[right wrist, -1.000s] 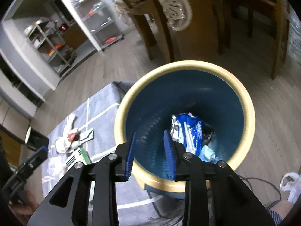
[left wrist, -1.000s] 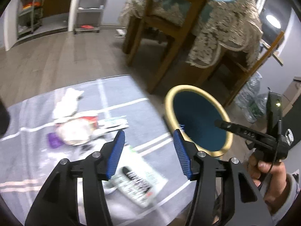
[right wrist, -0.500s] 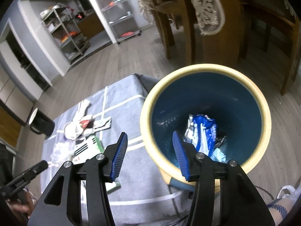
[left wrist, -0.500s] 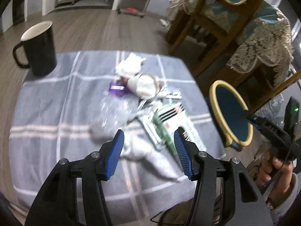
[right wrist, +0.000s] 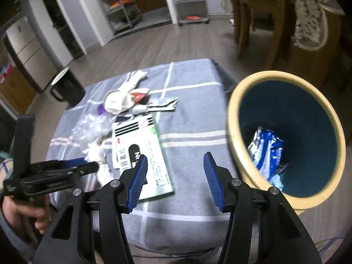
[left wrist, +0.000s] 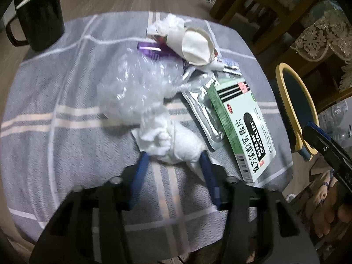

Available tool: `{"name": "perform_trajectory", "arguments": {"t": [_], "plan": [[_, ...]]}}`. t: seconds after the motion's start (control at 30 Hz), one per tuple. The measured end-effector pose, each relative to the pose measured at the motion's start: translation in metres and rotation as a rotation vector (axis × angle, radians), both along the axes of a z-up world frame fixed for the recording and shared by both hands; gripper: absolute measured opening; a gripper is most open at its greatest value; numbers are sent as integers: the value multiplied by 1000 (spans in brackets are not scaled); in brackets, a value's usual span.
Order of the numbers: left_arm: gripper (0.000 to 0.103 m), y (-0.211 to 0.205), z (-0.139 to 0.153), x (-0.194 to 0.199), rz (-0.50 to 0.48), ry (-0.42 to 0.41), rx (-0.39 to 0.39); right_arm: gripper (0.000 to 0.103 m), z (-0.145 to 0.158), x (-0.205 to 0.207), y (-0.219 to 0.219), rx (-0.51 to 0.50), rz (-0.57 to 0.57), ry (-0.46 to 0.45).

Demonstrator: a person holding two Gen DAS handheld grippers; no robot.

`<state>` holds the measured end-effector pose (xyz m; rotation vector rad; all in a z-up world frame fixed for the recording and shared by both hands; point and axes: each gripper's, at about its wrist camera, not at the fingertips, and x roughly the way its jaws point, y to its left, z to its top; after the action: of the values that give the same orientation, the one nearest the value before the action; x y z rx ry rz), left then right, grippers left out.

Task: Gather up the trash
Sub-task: 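Grasp the white tissue wad with the left tool while the right tool grasps the white cup, then carry the tissue and white cup over the bin and open both tools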

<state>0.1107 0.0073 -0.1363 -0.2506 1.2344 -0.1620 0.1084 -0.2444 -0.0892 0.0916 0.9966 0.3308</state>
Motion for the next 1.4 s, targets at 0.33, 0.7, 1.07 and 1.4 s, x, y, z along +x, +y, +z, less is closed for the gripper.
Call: {"name": "perform_trajectory", "arguments": {"t": [0.33,0.7,1.07,1.4], "plan": [[4,2,16,-6,-24,-24,-72,57,3,2,22,24,94,-4],[4,16,47,-8,-1,-130,-127,57,16,49,77,38,168,-21],[4,54,68,-4,87,-223,-150,47,4,106,127,-64,245,8],[4,67,46,5,134,-157,-236,8,-19,120,140,-102,300,71]]}}
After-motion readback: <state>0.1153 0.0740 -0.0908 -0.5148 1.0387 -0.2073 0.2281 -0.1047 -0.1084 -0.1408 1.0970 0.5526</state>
